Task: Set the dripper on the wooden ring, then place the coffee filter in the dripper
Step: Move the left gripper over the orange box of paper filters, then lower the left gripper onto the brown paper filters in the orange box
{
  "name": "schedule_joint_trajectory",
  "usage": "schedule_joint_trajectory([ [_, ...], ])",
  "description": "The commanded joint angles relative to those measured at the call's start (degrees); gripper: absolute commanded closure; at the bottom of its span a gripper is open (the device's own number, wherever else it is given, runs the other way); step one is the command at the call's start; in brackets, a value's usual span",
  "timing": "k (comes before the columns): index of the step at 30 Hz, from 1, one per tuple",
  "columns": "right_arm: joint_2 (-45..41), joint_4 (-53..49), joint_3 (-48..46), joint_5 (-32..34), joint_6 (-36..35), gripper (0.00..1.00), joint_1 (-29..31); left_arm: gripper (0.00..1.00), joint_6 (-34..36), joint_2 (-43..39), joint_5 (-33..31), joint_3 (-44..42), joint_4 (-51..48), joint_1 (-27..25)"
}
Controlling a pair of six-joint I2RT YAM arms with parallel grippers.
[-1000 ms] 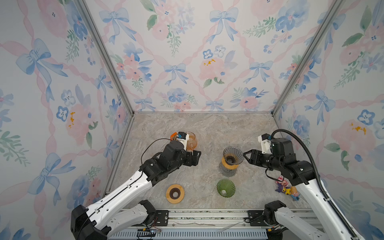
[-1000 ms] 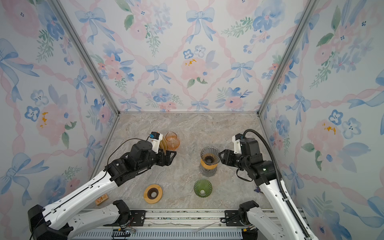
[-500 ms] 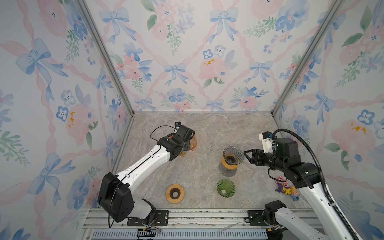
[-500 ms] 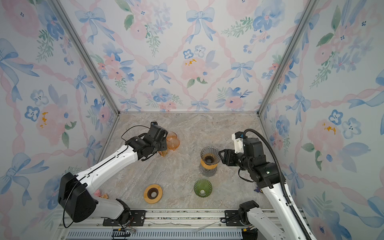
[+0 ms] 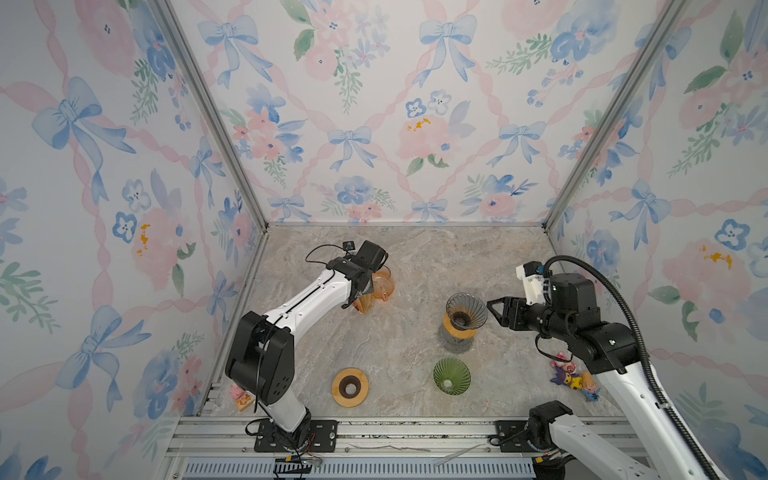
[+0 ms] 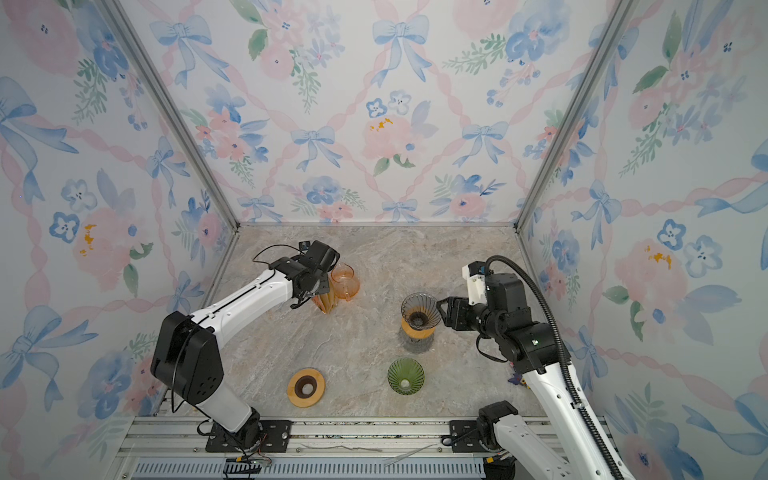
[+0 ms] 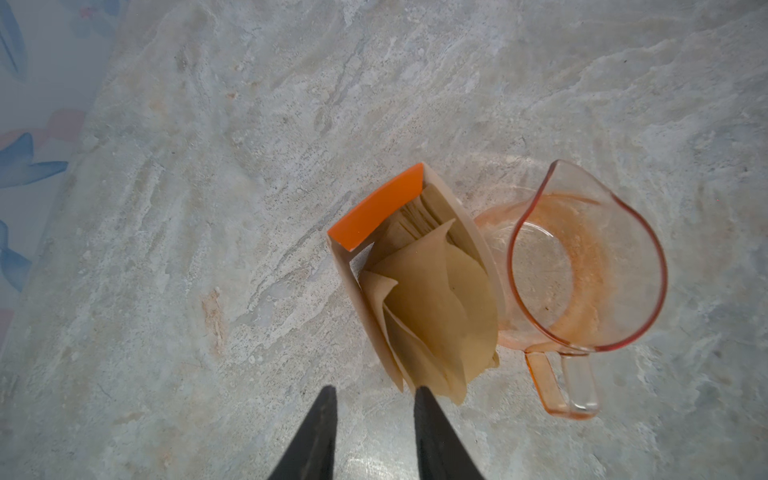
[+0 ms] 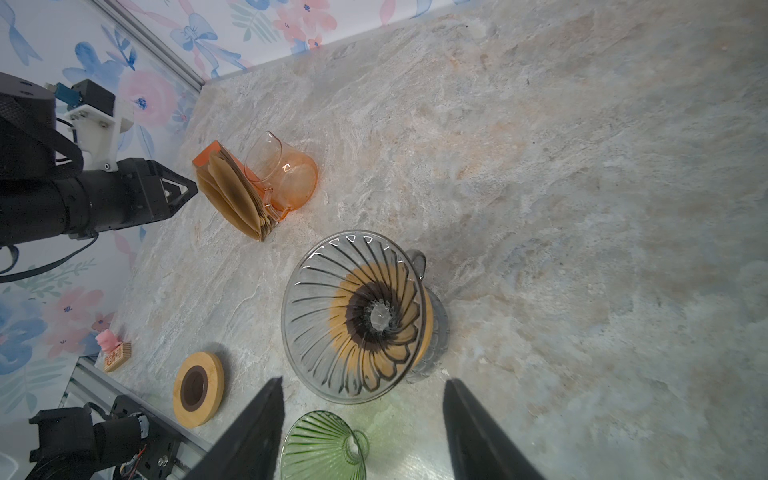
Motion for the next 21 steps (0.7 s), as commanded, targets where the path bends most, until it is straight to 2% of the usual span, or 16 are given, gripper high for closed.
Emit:
schedule_joint_trajectory([
  [1,0.3,1.0,1.1,0.2,-0.7,0.37,-0.7,0.67,-0.6,1.6,0.3,1.7,-1.2,0.6],
  [6,0.7,1.1,0.9,0.2,-0.7,0.37,-0.7,0.68,-0.6,2.7,0.6,2.1,-1.1,1.2],
  [21,1.8,0.9,1.5,0.1,-0.7,0.37,-0.8,0.83,-0.3,5.8,1.7,2.9,-0.1,2.4],
])
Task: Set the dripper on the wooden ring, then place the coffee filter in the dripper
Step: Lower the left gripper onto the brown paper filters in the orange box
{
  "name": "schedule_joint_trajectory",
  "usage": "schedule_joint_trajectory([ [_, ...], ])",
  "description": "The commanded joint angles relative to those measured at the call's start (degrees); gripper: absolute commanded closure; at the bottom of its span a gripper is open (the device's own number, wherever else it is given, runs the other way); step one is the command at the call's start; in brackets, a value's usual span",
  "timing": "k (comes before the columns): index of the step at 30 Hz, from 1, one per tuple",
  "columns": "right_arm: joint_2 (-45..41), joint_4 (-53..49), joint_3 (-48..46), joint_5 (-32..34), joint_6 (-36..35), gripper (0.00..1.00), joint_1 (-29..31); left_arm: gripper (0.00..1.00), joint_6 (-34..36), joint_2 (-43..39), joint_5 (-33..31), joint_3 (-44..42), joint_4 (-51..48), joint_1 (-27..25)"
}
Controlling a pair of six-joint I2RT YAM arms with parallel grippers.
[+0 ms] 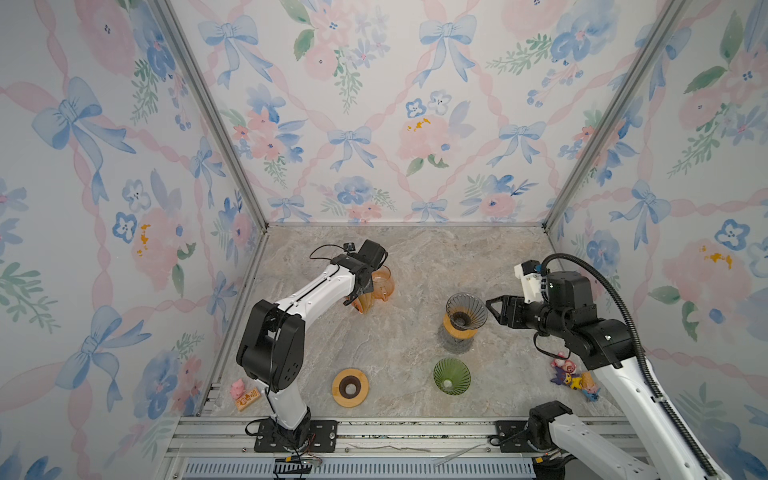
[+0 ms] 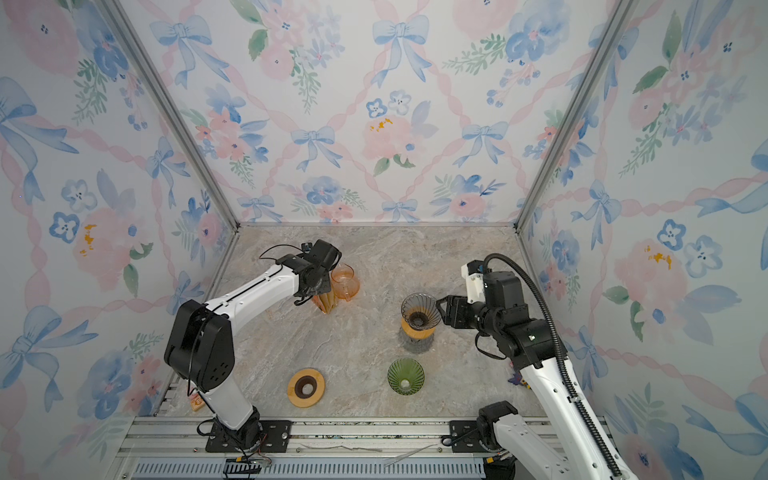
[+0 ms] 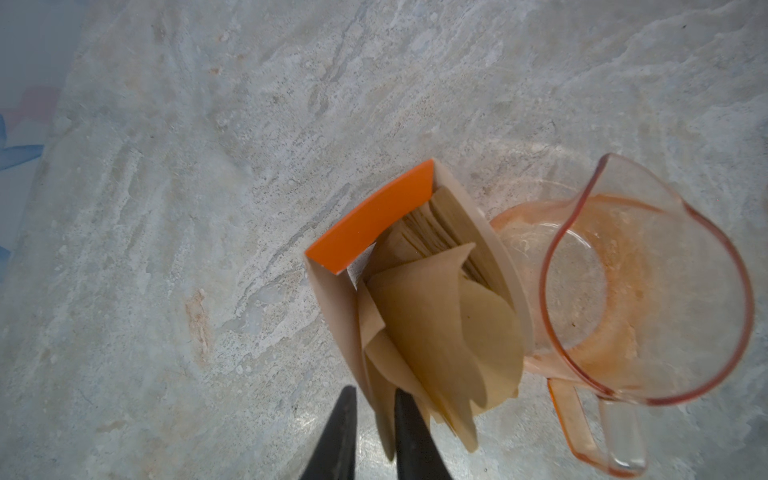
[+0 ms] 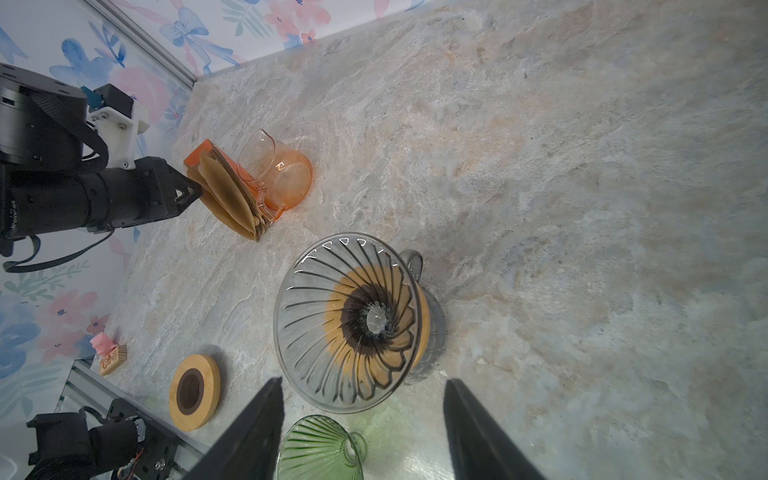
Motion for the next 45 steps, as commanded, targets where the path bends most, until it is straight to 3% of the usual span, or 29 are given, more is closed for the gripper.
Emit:
schedule_joint_trajectory([
  [1,0.2,0.4,1.5,0.1,-0.6,0.37,-0.5,0.84,-0.2,0.7,0.5,1.3,-0.1,0.6],
  [12,-0.5,0.8,0.6,0.1,1.0,0.37,-0.5,0.95,-0.1,-1.9,2.9,0.3,-0.1,0.5],
  [17,-0.5,0.8,0.6,0.0,1.2,0.37,-0.5,0.88,0.2,-3.5,3.2,-0.7,-0.1,0.5],
  [26,-0.5,1.3,0.1,-0.2,1.9,0.37,-0.6,0.93,0.9,-3.8,3.8,-0.7,-0.1,0.5],
  [34,-0.4,1.2,-0.2,0.0,1.9,0.37,-0.5,0.85,1.3,-2.5,3.5,-0.6,-0.1,0.6],
  [45,-0.2,1.4,-0.2,0.0,2.0,0.37,-0.4,0.92,1.5,-1.4,3.3,-0.2,-0.1,0.7],
])
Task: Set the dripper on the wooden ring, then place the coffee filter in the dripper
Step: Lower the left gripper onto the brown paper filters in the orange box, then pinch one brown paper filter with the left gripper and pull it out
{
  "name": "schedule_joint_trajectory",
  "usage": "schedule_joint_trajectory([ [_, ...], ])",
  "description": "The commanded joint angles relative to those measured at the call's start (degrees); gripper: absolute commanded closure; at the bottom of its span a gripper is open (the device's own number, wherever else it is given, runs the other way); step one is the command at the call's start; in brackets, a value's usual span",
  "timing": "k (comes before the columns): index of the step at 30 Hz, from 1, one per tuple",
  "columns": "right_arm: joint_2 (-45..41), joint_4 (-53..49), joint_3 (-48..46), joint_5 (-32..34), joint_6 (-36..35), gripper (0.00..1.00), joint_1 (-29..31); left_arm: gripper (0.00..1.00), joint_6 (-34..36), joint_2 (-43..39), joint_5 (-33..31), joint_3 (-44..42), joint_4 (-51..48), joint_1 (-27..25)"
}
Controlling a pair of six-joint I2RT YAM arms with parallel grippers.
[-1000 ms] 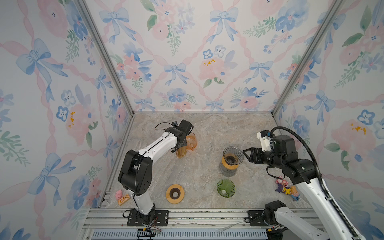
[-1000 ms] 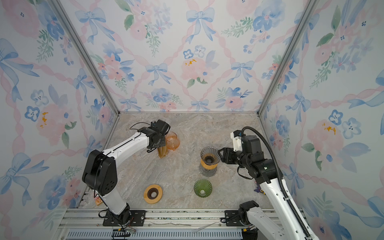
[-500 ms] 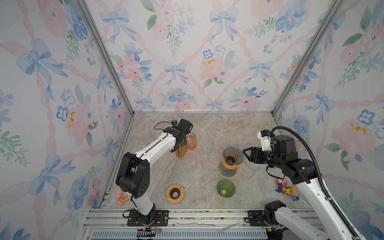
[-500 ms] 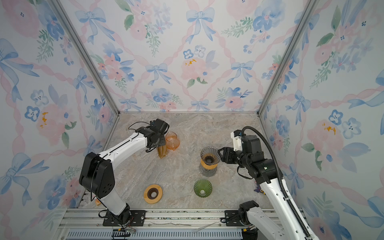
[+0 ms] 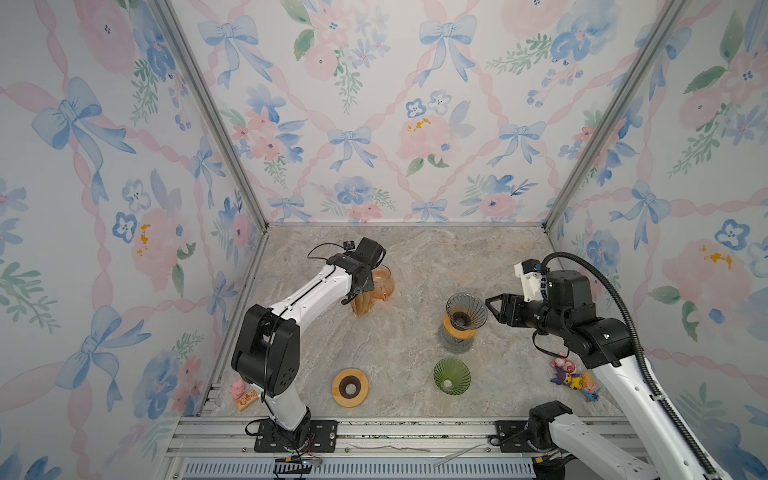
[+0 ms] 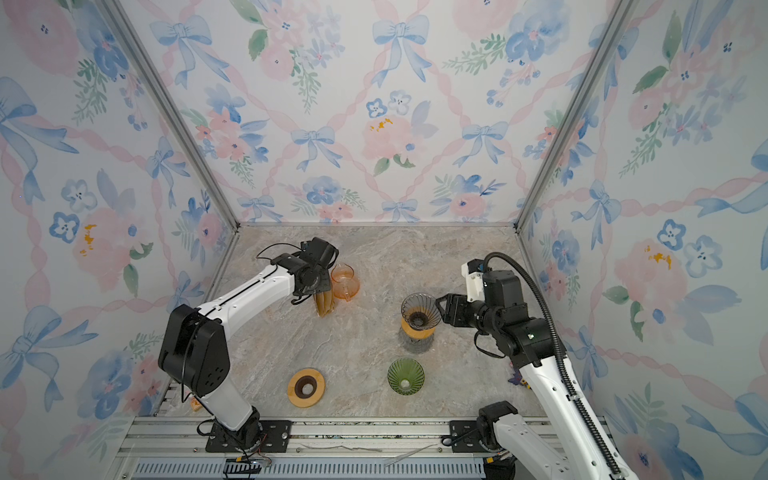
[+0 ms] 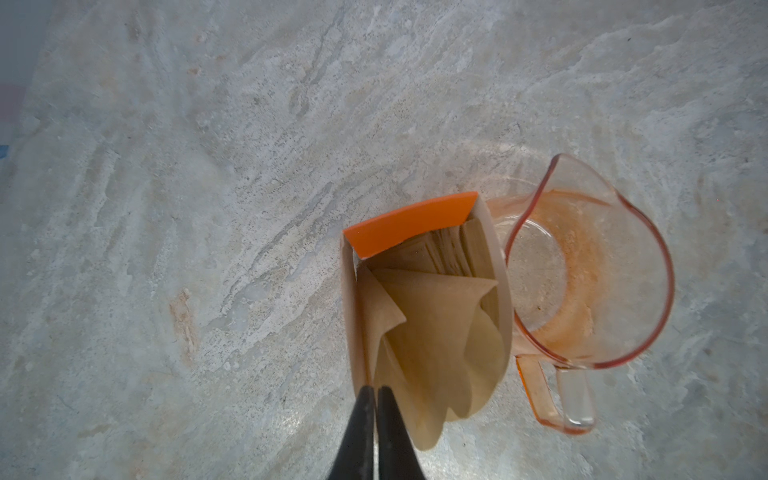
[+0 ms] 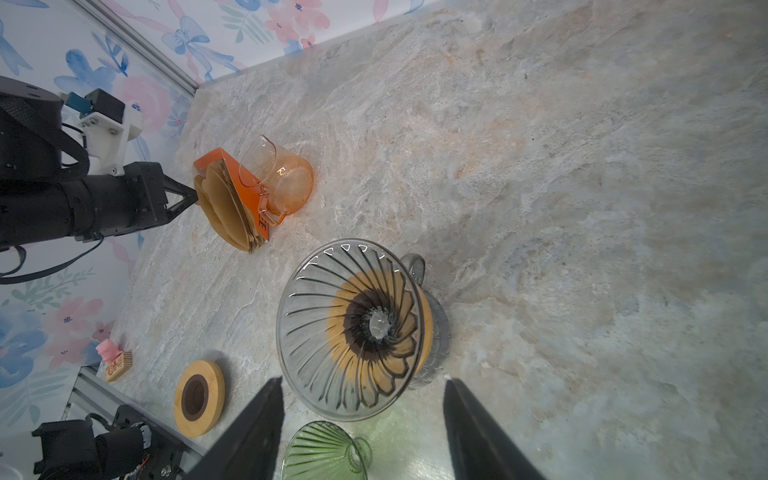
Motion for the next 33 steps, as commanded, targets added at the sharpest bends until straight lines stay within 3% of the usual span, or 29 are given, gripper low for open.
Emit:
schedule_joint_trajectory([
  [1,-0.4,0.5,-0.2,0.1,0.8,0.37,-0.5,0.92,0.8,1.1,-0.2,-0.2,-0.3,0.3],
  [11,0.2,0.6,0.2,0.0,0.8,0.37,-0.5,0.92,1.0,1.9,0.6,-0.4,-0.2,0.8],
  [19,0.1,0.5,0.4,-0.1,1.1,0.37,-0.5,1.0,1.4,1.4,1.3,0.0,0.0,0.9],
  [33,-1.9,-0.1,1.0,-1.3,2.5,0.37,-0.5,1.0,7.5,-10.0,7.8,-4.3,-0.4,0.7],
])
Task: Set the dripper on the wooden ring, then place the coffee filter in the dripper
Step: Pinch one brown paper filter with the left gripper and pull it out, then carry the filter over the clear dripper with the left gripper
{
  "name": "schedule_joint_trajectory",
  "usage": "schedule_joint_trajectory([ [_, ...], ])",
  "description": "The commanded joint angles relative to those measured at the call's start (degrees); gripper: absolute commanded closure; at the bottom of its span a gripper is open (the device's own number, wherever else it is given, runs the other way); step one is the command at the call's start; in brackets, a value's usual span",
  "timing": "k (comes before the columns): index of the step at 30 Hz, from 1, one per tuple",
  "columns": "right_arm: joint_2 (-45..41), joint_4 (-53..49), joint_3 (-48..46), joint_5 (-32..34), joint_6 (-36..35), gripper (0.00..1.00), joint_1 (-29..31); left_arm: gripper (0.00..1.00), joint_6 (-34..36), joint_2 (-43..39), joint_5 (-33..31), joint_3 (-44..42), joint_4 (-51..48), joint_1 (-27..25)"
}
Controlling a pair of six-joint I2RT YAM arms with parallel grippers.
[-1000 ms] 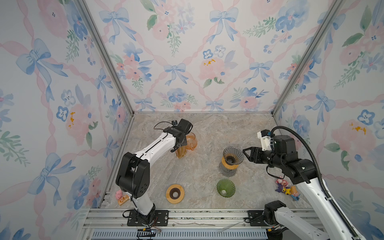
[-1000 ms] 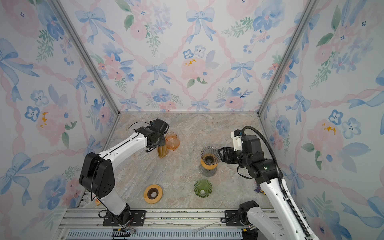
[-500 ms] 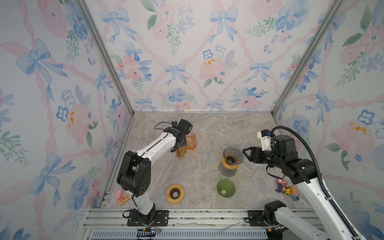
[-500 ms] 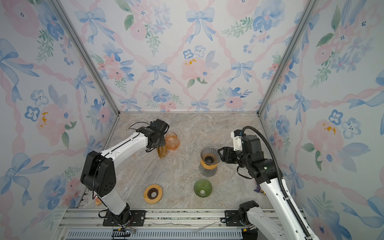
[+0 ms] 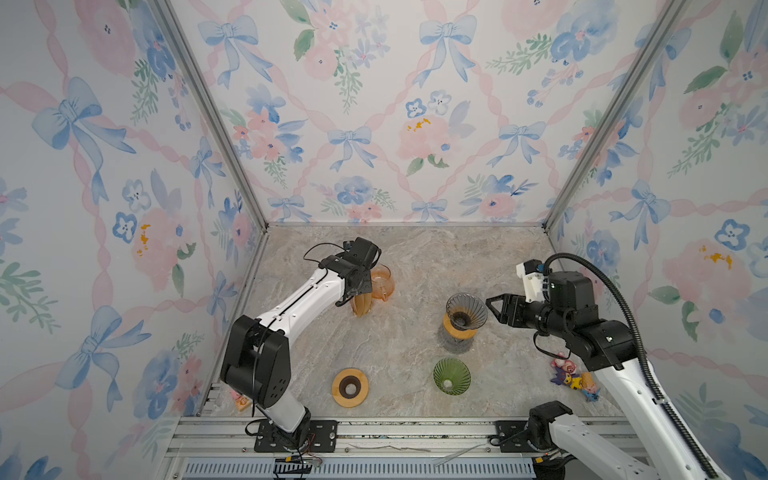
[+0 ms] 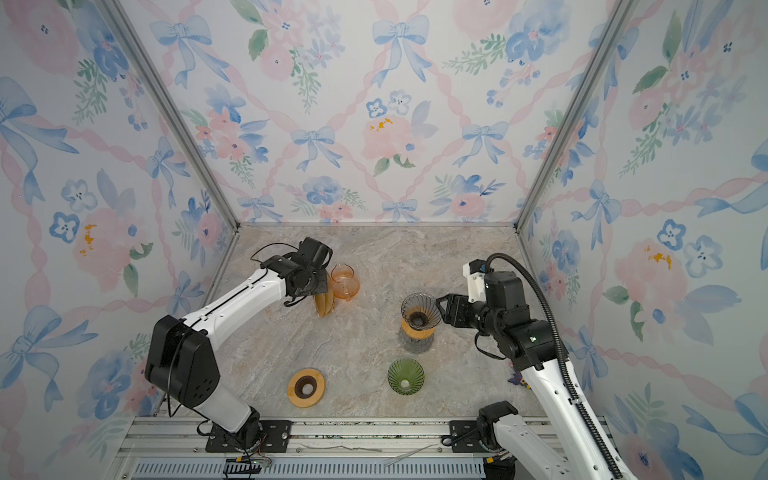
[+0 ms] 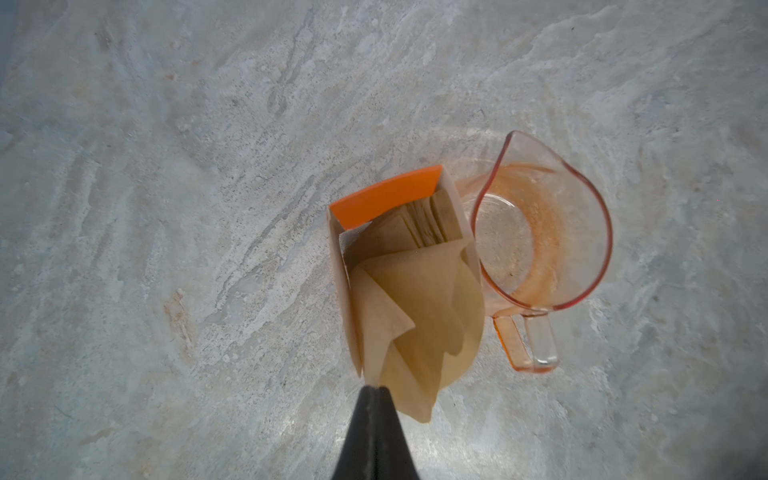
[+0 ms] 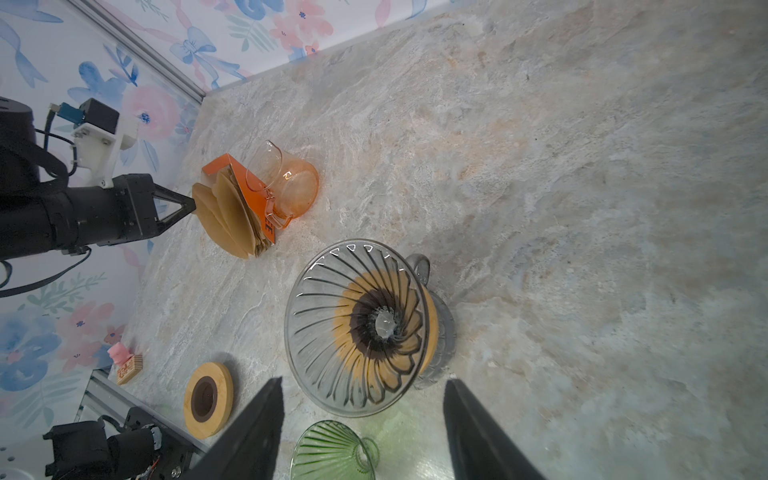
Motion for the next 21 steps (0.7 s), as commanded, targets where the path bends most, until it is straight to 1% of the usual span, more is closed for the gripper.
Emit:
schedule_joint_trajectory([
  [1,-1.0,0.0,1.1,-1.0,1.1,0.37,-0.5,1.0,3.2,-4.5,3.4,-2.1,-0.4,0.4],
  [3,-1.1,-0.1,1.0,-1.3,1.3,0.37,-0.5,1.0,4.1,-6.8,4.2,-2.4,-0.4,0.2],
  [7,-1.6,-0.4,1.1,-1.9,0.8,0.36,-0.3,1.0,7.8,-11.1,7.9,-1.9,-0.3,-0.5],
  [11,-2.5,-1.4,1.6,-3.6,-0.8,0.36,-0.2,1.0,9.4,-15.1,15.1,0.1,-0.4,-1.8],
  [14,-3.7,-1.6,2.1,-5.6,-1.3,0.38,0.7,1.0,7.9,-15.9,19.6,3.0,-0.2,-4.6],
  [15,-4.0,-1.6,2.4,-5.1,-1.3,0.39,1.6,1.0,6.6,-15.5,21.0,4.1,-0.2,-5.7],
  [17,-4.6,-1.8,2.9,-1.9,-1.3,0.42,4.3,1.0,4.0,-14.2,23.1,6.0,0.0,-7.7],
  [21,-4.1,-3.6,5.1,7.1,-2.4,0.45,12.4,1.0,-2.0,-10.9,26.1,10.7,0.8,-11.2],
])
